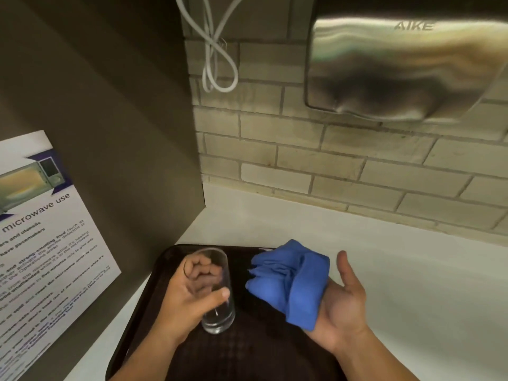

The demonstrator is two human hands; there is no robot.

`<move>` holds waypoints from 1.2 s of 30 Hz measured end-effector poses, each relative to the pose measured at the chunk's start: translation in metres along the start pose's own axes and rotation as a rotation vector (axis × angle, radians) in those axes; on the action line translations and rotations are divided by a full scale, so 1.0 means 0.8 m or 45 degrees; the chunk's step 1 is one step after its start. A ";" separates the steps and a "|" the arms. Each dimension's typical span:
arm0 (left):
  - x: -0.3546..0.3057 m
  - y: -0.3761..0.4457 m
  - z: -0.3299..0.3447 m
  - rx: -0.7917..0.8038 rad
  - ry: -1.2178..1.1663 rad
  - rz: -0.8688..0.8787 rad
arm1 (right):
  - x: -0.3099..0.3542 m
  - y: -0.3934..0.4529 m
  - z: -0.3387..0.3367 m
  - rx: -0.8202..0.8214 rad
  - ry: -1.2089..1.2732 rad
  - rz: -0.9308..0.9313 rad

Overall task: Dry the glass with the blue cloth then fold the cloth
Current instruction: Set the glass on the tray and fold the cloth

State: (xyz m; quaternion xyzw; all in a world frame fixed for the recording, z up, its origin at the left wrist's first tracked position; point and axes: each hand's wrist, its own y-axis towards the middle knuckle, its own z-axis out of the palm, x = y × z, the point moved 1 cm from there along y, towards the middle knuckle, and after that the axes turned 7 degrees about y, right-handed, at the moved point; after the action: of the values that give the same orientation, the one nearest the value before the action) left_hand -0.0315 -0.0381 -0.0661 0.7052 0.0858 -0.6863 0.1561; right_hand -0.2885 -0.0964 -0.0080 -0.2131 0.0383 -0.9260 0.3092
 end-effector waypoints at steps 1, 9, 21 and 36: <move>0.010 -0.004 -0.004 0.010 0.034 -0.022 | 0.004 -0.001 0.004 0.053 0.007 -0.007; -0.056 -0.003 -0.021 0.148 0.315 -0.023 | 0.015 -0.003 0.045 0.422 -0.062 -0.099; -0.198 0.055 0.145 0.594 0.304 -0.194 | 0.075 -0.033 0.042 0.604 -0.332 -0.115; -0.191 0.080 0.320 0.895 1.111 0.271 | 0.260 -0.048 0.038 -0.421 -2.602 -0.229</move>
State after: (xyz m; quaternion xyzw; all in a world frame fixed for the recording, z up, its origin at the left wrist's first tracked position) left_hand -0.2580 -0.1701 0.0897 0.9377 -0.1625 -0.2991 -0.0696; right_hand -0.4468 -0.1861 0.1045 -0.9382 -0.1315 -0.3068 0.0911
